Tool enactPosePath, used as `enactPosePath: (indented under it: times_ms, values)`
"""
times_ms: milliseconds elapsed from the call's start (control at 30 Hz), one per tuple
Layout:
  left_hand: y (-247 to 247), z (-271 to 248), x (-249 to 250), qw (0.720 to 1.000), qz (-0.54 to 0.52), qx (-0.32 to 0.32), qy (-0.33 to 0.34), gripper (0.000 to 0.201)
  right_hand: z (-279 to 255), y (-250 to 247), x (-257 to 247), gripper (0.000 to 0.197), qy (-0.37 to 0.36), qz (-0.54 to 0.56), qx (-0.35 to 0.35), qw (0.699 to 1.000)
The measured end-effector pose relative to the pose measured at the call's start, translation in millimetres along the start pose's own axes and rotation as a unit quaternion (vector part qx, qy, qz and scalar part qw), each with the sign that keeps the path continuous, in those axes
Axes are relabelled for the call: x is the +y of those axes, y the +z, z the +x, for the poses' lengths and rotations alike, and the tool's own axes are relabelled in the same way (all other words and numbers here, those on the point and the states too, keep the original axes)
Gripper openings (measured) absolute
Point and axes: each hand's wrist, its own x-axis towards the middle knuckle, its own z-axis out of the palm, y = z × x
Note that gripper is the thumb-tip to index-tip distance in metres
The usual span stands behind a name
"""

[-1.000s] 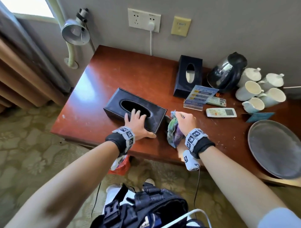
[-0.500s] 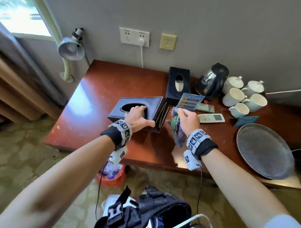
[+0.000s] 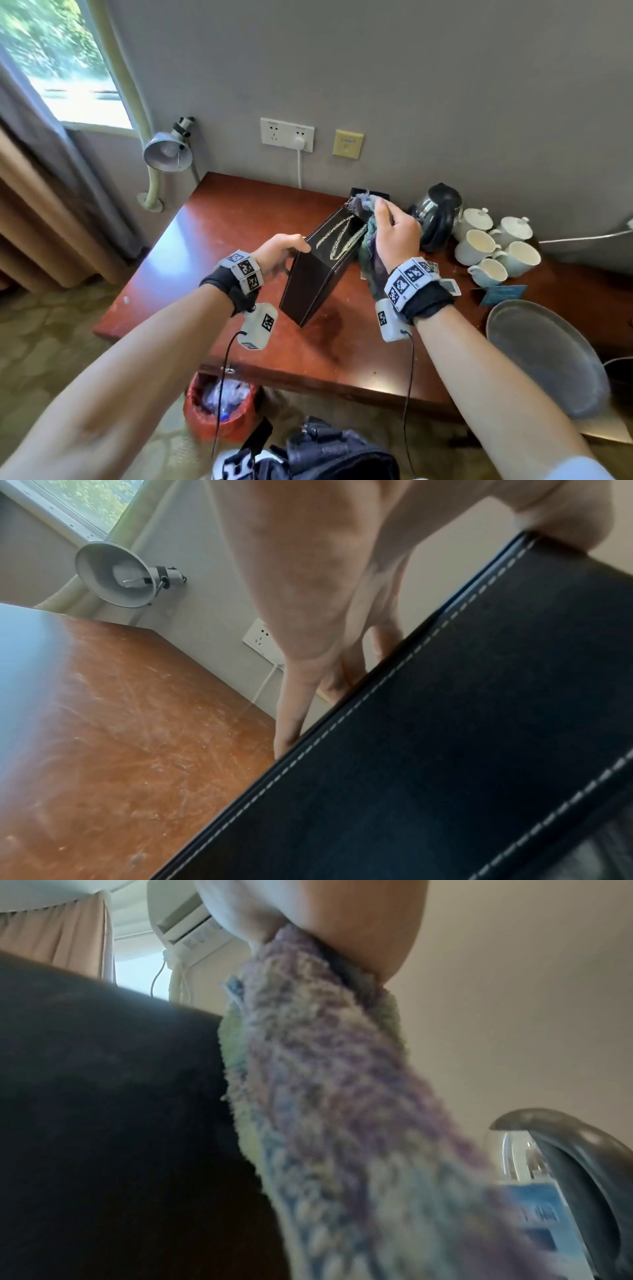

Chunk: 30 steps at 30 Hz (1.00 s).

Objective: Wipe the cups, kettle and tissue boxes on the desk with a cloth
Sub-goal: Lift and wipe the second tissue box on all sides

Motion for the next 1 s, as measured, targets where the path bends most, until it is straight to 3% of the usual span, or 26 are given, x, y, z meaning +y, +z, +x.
enactPosePath:
  times_ms: [200,300,400,500,633,700,767,900,933,1000]
  values:
    - [-11.5,4.8,-5.6,0.999,0.033,0.018,-0.026,0.077,23.4,-5.2,-17.3,0.032,-0.033,-0.022,-0.006,0.999]
    - [-13.4,5.4,-8.5,0.999,0.033,0.002,-0.031,0.069,19.4,6.9,-28.0,0.029,-0.045,-0.051,-0.113,0.991]
    - [-16.3,5.9,-10.2,0.999,0.032,-0.014,-0.026,0.064,5.4,26.1,-17.2,0.034,-0.016,-0.113,-0.24,0.964]
    - [-25.1,6.8,-11.9,1.0,0.022,-0.001,-0.021,0.064,-1.9,33.9,-8.1,0.037,0.021,-0.105,-0.277,0.955]
    - [-50.0,6.8,-14.3,0.993,-0.044,0.11,-0.011,0.024,-3.6,45.1,-12.5,0.04,-0.003,-0.127,-0.309,0.942]
    - [-61.5,3.1,-11.8,0.99,0.002,0.143,0.008,0.016,-3.6,56.3,-15.6,0.048,-0.002,-0.153,-0.32,0.935]
    - [-66.3,-2.3,-12.3,0.987,0.067,0.145,0.03,0.029,0.3,66.4,-20.0,0.051,-0.002,-0.168,-0.32,0.932]
    - [-65.4,-0.3,-26.8,0.984,0.135,0.09,0.072,0.102,12.7,75.4,-28.4,0.05,-0.006,-0.191,-0.337,0.922]
    - [-64.6,2.5,-30.5,0.981,0.149,0.102,0.078,0.113,14.7,78.3,-28.6,0.05,-0.012,-0.207,-0.339,0.918]
    - [-63.9,7.5,-33.3,0.971,0.171,0.145,0.086,0.114,17.3,87.5,-27.1,0.048,-0.036,-0.266,-0.327,0.906]
